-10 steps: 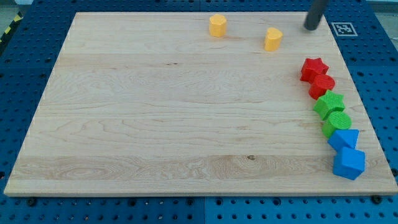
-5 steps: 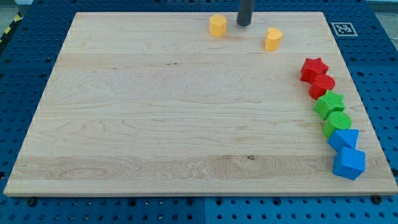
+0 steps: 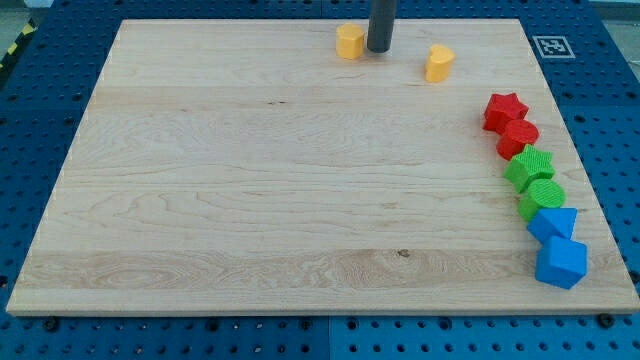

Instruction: Move the yellow hexagon slightly left

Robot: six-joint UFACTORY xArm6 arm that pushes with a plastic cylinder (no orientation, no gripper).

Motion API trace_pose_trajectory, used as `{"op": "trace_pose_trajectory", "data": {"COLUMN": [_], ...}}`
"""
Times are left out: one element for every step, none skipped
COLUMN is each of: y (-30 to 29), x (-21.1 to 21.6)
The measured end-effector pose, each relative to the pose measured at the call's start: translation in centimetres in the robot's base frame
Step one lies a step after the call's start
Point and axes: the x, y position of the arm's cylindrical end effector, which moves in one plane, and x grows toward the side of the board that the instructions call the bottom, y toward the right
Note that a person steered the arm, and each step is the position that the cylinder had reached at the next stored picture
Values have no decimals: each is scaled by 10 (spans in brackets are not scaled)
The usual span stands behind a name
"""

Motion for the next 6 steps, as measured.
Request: {"op": "trace_pose_trajectory", "data": {"y": [-12,-36,-51,-52,-83,-92], "x": [0,0,-5,-5,-5,-5]}}
